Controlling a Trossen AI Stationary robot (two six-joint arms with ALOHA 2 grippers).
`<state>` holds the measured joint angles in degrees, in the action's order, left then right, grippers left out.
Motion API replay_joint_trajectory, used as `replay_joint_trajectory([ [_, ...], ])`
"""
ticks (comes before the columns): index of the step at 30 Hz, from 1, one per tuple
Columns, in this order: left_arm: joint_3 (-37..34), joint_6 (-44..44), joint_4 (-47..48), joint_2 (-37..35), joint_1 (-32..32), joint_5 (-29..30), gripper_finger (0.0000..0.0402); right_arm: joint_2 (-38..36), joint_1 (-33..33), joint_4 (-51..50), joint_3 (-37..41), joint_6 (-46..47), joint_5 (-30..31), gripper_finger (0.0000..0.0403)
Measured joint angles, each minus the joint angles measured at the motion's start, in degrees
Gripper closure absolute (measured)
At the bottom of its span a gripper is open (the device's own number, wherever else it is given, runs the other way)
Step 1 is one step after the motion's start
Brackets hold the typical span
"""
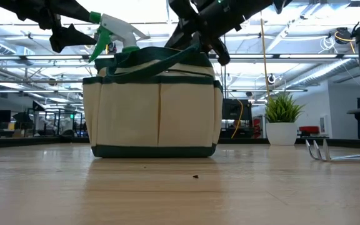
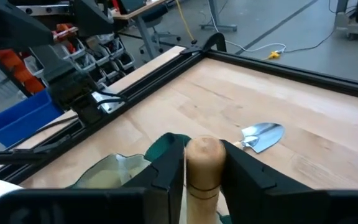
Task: Pick & Place Garden tools in Gardening bag
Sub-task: Put the right brown trowel into the white gardening bag, then put the brown trowel into the white gardening bag
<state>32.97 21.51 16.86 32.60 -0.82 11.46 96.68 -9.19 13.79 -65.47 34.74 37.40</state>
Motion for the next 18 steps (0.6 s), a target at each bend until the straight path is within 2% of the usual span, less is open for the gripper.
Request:
replay_joint_trajectory([
  [8, 0.00, -0.36, 0.00, 0.00, 0.00, 0.04, 0.0094, 0.00, -0.52, 0.95, 0.00, -2.86, -2.39, 0.0332],
  [18, 0.00, -0.36, 0.02, 0.00, 0.00, 0.04, 0.0094, 0.00, -0.79, 4.77, 0.04, -7.19, -1.48, 0.0315],
])
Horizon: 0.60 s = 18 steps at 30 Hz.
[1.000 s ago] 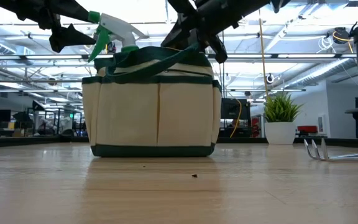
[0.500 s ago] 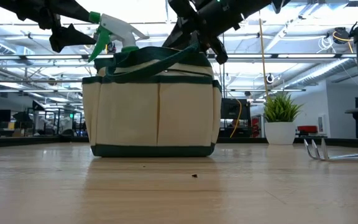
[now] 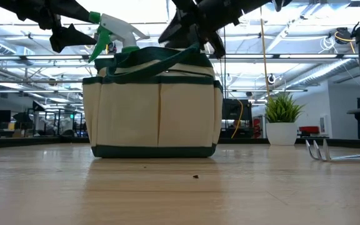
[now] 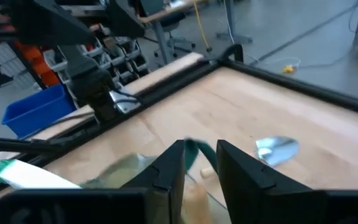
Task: Pick & Place Garden tools in Gardening bag
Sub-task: Put the brown trowel into the white gardening bag
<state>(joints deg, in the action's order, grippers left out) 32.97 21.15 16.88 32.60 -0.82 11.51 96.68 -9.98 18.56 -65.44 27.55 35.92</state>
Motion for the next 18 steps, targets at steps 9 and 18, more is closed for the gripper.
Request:
replay_joint_trajectory([
  [9, 0.00, -0.37, -0.13, 0.00, 0.00, -0.02, 0.0094, -5.58, -0.20, 7.44, 0.03, -15.53, 0.10, 0.0354],
  [18, 0.00, -0.43, -0.39, 0.02, 0.00, -0.05, 0.0094, -14.07, 0.60, 4.78, 1.19, -23.51, 0.00, 0.0400],
])
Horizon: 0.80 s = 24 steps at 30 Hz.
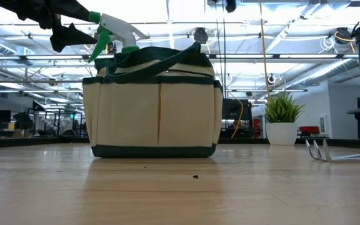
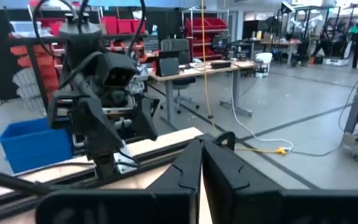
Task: Pick & Place Garden tools in Gardening bag
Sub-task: Put the brown trowel into the white gardening bag
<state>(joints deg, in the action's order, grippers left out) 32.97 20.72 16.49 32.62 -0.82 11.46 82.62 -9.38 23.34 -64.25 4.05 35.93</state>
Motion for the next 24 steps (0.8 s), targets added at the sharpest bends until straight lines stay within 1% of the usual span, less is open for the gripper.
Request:
replay_joint_trajectory([
  [5, 0.00, 1.35, -0.09, -0.02, 0.00, 0.05, 0.0094, -5.99, 0.32, -1.06, 3.21, -2.96, 0.00, 0.0402],
  [9, 0.00, -0.79, -0.11, -0.02, 0.00, 0.45, 0.0094, -11.37, 1.05, -1.95, 7.35, -3.26, -0.13, 0.0402],
  [11, 0.00, -2.34, -0.16, 0.00, 0.00, 1.67, 0.0094, -14.20, 1.41, -1.87, 9.86, -3.27, -0.16, 0.0402],
  [13, 0.00, -3.09, -0.37, 0.00, 0.00, 4.22, 0.0094, -17.31, 1.96, -1.76, 12.52, -3.25, -0.68, 0.0402],
  [16, 0.00, -2.94, -1.33, 0.00, 0.00, 8.59, 0.0094, -21.97, 3.45, -1.50, 16.50, -3.26, -5.44, 0.0403],
  [19, 0.01, -2.77, -3.89, 0.15, 0.00, 12.15, 0.0094, -26.02, 4.79, 0.87, 20.32, -3.26, -10.00, 0.0403],
  [21, 0.02, -2.76, -5.92, 0.70, 0.00, 14.24, 0.0094, -28.50, 5.69, 2.84, 22.76, -3.57, -12.03, 0.0403],
  [24, 0.02, -2.78, -9.60, 2.68, -0.45, 17.84, 0.0094, -31.65, 6.87, 3.14, 25.60, -5.20, -15.12, 0.0403],
])
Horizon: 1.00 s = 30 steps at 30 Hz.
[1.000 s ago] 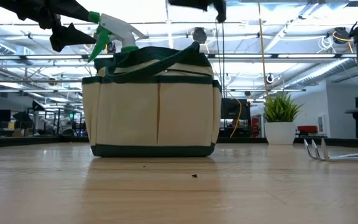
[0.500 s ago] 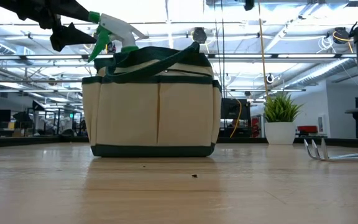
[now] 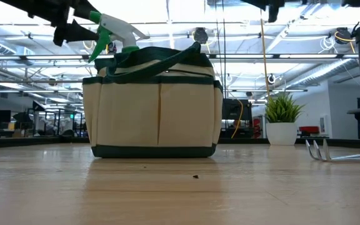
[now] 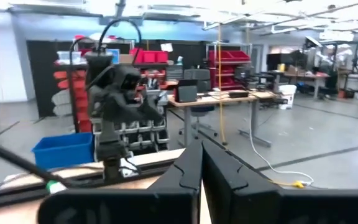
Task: Pick & Place Garden tools in Gardening bag
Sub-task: Put the brown trowel into the white gardening bag
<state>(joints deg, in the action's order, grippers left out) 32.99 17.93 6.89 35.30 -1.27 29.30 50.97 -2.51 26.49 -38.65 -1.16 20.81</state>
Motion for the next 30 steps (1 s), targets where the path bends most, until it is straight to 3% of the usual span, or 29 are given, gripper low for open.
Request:
replay_joint_trajectory([
  [5, 0.07, 0.19, -5.37, 5.37, -2.81, 2.08, 0.0094, -3.91, 1.12, 0.28, 3.27, -0.63, -1.79, 0.0403],
  [12, 2.80, -0.08, -5.42, 12.98, -7.94, 1.64, 0.0094, -7.45, 1.19, 0.32, 7.10, -4.24, -1.85, 0.0403],
  [17, 5.80, 0.27, -3.87, 17.33, -12.00, -5.38, 0.0094, -9.95, 1.19, 0.27, 9.54, -4.52, -1.60, 0.0403],
  [24, 13.02, 1.64, 10.34, 25.12, -15.65, -12.56, 0.0094, -15.39, 1.19, 0.32, 13.15, -4.49, -1.63, 0.0403],
  [30, 16.67, 3.04, 15.84, 30.48, -18.32, -19.67, 0.0094, -22.11, 1.19, 1.60, 18.21, -2.25, -1.64, 0.0403],
])
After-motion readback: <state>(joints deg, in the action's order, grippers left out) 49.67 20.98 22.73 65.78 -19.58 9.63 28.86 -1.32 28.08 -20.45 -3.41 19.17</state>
